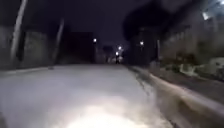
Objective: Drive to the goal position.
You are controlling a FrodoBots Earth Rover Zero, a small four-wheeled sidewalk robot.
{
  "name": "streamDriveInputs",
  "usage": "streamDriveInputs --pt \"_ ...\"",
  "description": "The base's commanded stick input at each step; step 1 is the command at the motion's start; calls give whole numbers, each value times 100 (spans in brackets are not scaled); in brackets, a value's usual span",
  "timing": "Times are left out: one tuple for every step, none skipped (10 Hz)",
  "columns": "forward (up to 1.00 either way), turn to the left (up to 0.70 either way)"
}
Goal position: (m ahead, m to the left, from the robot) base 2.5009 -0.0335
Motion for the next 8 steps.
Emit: streamDriveInputs --pt "70 -1" --pt "70 -12" --pt "70 -25" --pt "70 -35" --pt "70 -35" --pt "70 -35" --pt "70 -30" --pt "70 -24"
